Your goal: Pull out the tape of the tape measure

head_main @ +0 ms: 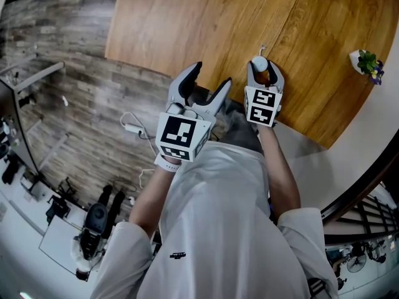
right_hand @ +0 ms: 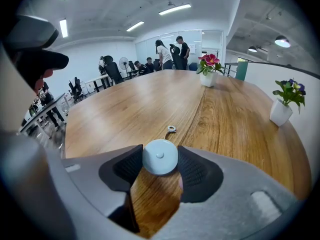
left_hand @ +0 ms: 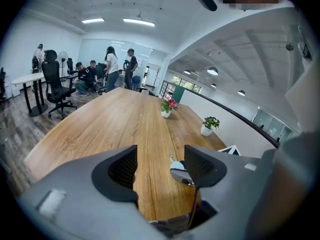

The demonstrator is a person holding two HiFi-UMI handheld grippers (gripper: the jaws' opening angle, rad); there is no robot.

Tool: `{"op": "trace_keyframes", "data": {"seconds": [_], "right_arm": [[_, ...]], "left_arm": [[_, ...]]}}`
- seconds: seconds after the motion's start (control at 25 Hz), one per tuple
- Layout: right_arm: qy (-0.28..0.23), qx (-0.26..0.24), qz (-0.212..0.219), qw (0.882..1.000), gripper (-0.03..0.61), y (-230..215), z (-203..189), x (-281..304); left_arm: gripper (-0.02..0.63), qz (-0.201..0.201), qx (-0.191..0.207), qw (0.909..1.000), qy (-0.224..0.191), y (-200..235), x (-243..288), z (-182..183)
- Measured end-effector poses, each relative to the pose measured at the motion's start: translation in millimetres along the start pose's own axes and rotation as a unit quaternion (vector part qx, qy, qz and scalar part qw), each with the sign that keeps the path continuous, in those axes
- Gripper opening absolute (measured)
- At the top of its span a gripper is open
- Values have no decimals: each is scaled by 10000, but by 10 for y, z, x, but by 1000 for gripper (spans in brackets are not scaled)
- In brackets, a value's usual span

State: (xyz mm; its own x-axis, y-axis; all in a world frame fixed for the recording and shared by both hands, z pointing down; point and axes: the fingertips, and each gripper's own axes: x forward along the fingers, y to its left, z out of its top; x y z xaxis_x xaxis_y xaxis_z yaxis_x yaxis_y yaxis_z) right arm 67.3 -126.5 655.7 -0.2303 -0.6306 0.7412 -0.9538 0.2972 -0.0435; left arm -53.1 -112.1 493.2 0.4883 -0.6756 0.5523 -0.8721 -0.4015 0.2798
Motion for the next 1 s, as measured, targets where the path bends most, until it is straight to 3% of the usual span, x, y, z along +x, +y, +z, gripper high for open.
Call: {"op": "trace_keyframes", "data": {"seconds": [0.56, 1.0], "right_arm": [[-328, -243, 679, 9969, 218, 40, 95, -353], [-792, -519, 875, 9917, 218, -26, 444, -796]], "left_arm": [[301, -38, 59, 9998, -173, -121, -129, 134], [301, -163, 191, 9991, -342, -314, -217, 211]]}}
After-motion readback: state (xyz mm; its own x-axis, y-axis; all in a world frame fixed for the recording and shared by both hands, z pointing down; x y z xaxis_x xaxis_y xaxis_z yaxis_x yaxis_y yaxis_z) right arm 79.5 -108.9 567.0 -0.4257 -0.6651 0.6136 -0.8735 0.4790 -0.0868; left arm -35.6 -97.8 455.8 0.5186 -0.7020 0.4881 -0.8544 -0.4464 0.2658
